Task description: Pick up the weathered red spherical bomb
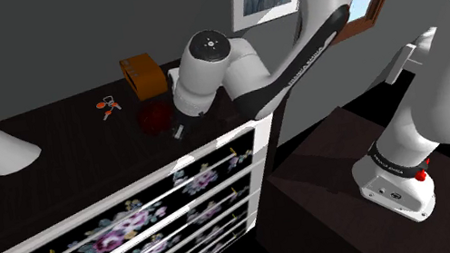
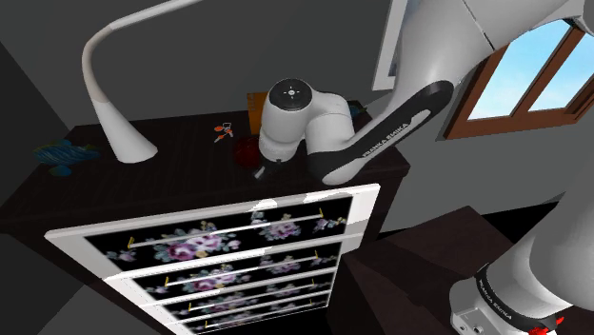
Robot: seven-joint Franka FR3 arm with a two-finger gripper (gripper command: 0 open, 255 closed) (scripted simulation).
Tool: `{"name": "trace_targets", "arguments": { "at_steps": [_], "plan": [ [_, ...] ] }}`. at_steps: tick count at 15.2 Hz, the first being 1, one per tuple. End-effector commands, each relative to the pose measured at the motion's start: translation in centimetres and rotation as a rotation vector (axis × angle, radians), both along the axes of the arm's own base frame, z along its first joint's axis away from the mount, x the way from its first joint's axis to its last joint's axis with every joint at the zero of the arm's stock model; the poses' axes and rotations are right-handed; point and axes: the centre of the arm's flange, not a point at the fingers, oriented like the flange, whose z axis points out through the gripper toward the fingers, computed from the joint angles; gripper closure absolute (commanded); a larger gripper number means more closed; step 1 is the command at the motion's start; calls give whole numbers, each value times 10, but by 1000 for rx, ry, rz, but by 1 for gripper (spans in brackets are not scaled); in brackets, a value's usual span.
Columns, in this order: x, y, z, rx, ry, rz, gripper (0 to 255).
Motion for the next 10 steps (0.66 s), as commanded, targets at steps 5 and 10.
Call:
{"name": "trace_targets", "arguments": {
  "at_steps": [5, 10],
  "plan": [
    [0, -1, 33, 0, 0, 0, 255],
    [0, -1, 49, 1, 0, 0, 255]
  ]
}}
